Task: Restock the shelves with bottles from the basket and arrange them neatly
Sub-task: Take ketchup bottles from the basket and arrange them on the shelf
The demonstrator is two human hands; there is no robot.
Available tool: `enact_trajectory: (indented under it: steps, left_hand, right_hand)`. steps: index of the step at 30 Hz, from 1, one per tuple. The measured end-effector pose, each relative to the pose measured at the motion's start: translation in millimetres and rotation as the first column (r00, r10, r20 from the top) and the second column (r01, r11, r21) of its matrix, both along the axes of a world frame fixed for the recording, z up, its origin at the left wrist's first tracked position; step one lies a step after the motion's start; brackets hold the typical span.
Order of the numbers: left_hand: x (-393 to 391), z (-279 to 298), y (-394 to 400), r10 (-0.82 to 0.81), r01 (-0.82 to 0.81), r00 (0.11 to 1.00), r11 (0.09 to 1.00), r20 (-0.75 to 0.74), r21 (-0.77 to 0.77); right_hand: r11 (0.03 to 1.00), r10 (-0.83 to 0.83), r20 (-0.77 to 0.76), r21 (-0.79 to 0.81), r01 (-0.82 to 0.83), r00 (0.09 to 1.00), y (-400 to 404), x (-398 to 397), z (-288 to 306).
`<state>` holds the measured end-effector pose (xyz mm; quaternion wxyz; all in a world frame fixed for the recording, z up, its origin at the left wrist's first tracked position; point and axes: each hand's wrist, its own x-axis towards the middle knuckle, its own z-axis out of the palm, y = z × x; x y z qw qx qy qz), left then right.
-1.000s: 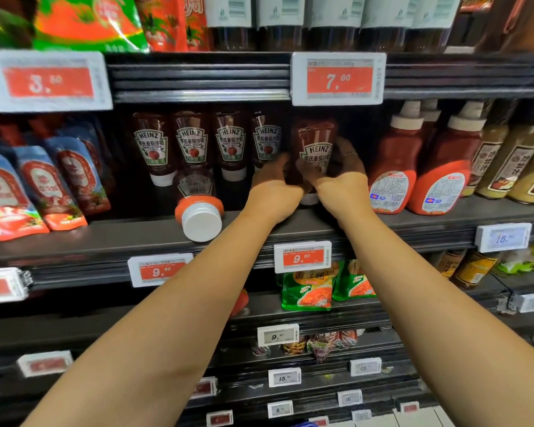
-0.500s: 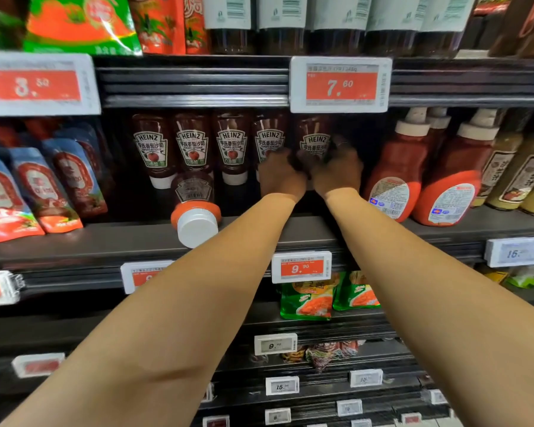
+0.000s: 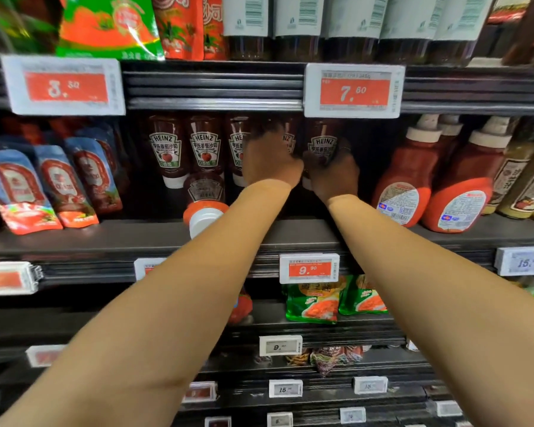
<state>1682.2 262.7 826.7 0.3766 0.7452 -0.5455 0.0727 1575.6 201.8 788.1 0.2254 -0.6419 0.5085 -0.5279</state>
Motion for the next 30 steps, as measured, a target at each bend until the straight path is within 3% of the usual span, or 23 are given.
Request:
enact_trajectory:
  steps: [4,7,21,30]
  left_hand:
    - [20.1,2.3,-2.8,0.085,-0.095,0.945,0.995,0.315,0.017]
    - [29.8,1.7,-10.2,0.08,-0.097,0.916,0.995,0.394,0.022]
    - [29.9,-1.2,-19.5,0.111,-0.106,0.969,0.994,0.222,-0.035]
    - [26.1,7.6,-3.5,0.027,-0.036,0.988,0.998,0.15,0.055]
  right_hand:
    - [1.0,-0.013,0.031,-0.001,0.013,0.999,-1.1,5.8,1.0]
    - [0.999,-0.037,0.038,-0.007,0.037,0.999,-0.8,10.5,-4.4]
    - [0.999,-0.013,0.068,0.039,0.01,0.998,-10.5,11.7,-10.9]
    - [0.998,0.008,0.036,0.069,-0.01,0.999,-3.5,11.3,-9.3]
